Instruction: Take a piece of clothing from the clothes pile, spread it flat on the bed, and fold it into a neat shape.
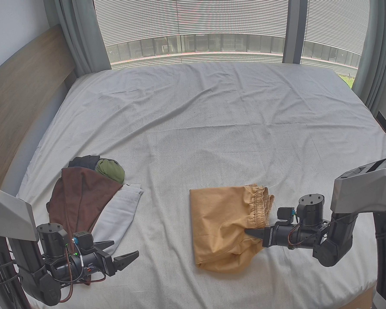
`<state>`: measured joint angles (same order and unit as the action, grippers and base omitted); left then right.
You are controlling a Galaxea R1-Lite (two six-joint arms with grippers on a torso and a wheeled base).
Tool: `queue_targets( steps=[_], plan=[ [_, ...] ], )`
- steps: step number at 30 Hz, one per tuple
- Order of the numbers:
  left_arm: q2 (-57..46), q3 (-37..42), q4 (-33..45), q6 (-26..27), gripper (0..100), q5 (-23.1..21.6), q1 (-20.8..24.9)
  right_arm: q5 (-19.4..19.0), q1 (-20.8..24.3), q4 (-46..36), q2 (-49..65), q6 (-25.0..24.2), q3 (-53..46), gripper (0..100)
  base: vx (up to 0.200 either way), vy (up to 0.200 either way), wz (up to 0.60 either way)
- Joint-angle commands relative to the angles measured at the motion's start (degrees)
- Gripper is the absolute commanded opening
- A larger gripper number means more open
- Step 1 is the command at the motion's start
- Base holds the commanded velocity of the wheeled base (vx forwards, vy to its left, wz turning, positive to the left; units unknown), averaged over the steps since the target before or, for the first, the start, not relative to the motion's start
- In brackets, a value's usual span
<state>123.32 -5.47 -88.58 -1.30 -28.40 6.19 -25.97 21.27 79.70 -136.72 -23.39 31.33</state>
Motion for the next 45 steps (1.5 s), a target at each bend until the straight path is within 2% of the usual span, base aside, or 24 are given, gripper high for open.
queue_targets(
  steps=[1, 4, 11, 23, 29, 38, 45],
  plan=[
    [-0.4, -0.1, 0.0, 0.0, 100, 0.0, -0.1, 0.0, 1.6, 1.2, 1.5, -0.9, 0.4, 0, 0.0, 0.0, 0.0],
    [-0.5, -0.1, 0.0, 0.0, 100, 0.0, -0.1, 0.0, 2.2, 2.4, 2.2, -1.1, 0.8, 0, 0.0, 0.0, 0.0],
    [-0.8, 0.0, 0.0, 0.1, 100, 0.0, -0.1, -3.0, 3.2, 2.6, 8.0, -1.3, 0.8, 0, 0.0, 0.0, 0.0],
    [-0.7, 0.2, 0.0, 0.1, 100, 0.0, -0.1, -3.8, 5.8, 1.9, 11.3, -1.4, 3.1, 0, 0.0, 0.0, 0.0],
    [-0.7, 0.2, 0.0, 0.0, 100, 0.0, -0.1, -3.8, 6.2, 1.7, 11.4, -3.1, 5.8, 0, 0.0, 0.0, 0.0],
    [-0.4, 0.2, 0.0, 0.0, 100, 0.0, -0.1, -3.8, 6.2, -3.1, 11.9, -3.6, 11.5, 0, 0.0, 0.0, 0.0],
    [-0.4, 0.3, 0.0, 0.0, 100, 0.0, -0.1, -4.1, 5.7, -8.0, 12.8, -6.5, 18.2, 0, 0.0, 0.0, 0.0]
  ],
)
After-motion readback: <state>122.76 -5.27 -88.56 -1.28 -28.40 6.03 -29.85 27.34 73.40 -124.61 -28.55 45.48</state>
